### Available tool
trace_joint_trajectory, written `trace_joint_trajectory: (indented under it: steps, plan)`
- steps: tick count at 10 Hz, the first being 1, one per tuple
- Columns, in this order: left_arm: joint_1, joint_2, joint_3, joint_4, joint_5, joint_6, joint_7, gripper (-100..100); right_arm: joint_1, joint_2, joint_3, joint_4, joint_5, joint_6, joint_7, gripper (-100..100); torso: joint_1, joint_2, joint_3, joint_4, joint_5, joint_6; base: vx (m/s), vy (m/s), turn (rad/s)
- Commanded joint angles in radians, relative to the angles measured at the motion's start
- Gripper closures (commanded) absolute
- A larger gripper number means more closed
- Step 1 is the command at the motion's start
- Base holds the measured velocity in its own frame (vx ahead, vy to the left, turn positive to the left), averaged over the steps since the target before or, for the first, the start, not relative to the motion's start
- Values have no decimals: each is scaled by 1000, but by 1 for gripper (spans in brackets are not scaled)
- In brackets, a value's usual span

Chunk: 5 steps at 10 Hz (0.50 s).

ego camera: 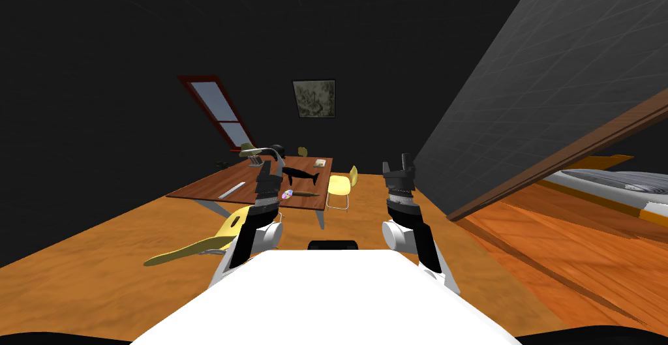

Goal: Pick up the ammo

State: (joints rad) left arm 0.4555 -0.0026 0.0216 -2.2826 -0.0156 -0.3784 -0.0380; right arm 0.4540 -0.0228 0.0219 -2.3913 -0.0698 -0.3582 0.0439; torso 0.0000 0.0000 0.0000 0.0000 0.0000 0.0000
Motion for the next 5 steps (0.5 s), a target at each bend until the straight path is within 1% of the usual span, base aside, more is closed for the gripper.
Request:
trace_joint_trajectory:
  steps: [1, 3, 5]
  plan:
    - [-5, 29, 5, 7, 1, 10, -1, -100, 0, 0, 0, 0, 0, 0, 0, 0, 0, 0, 0, 0, 0, 0, -6, -10, -6]
    - [-18, 70, 17, 24, 2, 33, -5, -100, 0, 0, 0, 0, 0, 0, 0, 0, -1, 1, 0, 0, 0, 0, -13, -23, -10]
    - [-37, 105, 34, 49, 5, 69, -9, -100, 0, 0, 0, 0, 0, 0, 0, 0, -2, 1, 0, 0, 0, 0, -17, -34, -17]
